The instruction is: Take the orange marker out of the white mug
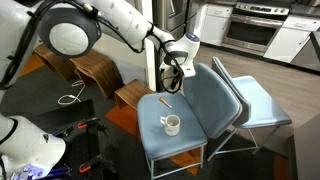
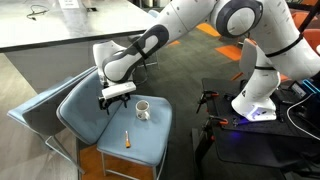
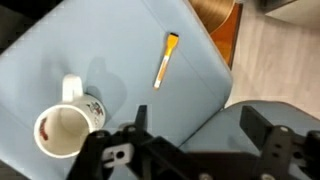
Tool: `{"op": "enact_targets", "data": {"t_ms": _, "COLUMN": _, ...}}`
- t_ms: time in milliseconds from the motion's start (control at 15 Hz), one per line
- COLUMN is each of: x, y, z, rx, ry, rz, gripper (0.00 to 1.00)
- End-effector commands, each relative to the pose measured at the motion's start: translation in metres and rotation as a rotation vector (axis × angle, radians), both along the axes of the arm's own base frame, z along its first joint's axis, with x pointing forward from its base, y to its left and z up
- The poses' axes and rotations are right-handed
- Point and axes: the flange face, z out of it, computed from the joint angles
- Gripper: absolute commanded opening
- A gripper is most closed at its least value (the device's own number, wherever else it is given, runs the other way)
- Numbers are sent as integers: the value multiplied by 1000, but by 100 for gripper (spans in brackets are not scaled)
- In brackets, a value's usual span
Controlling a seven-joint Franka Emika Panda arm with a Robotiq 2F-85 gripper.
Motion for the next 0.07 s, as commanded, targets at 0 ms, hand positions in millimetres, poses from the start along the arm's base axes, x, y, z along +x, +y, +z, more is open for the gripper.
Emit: {"op": "enact_targets", "data": {"t_ms": 0, "x": -20, "y": 1, "z": 13, "rx": 56, "ry": 30, "rz": 36, "gripper": 100}}
